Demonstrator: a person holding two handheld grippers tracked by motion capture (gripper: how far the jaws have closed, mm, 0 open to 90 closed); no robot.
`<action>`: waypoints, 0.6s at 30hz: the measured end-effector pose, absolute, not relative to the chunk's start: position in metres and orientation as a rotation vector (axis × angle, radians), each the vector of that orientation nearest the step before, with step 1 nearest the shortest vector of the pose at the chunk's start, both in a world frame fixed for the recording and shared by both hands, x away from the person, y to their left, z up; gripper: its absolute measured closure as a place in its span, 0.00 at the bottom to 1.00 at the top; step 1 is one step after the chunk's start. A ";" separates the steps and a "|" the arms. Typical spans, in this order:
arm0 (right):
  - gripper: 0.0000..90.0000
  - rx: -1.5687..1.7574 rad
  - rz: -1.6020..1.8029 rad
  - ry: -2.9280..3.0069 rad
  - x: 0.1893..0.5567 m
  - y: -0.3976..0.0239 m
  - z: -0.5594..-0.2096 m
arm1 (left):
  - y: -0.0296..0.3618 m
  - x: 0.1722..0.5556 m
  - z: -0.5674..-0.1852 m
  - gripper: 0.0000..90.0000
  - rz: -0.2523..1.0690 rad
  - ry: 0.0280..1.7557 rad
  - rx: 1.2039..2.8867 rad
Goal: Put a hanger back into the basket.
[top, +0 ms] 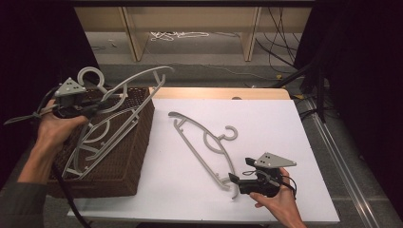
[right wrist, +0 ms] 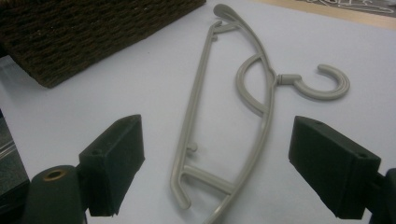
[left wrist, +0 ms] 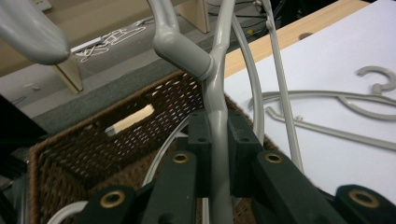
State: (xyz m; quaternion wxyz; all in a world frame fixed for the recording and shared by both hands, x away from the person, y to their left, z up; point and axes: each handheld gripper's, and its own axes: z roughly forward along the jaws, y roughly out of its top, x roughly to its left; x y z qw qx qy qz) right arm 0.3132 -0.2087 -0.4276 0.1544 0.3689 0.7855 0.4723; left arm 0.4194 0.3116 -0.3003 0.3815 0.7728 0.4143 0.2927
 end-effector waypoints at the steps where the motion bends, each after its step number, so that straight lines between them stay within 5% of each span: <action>1: 0.21 1.055 1.354 2.251 0.313 -0.209 -0.428 | 0.315 0.420 -0.302 0.91 0.752 1.065 1.970; 18: 0.21 1.065 1.322 2.261 0.313 -0.210 -0.428 | 0.360 0.419 -0.330 0.91 0.801 1.168 1.942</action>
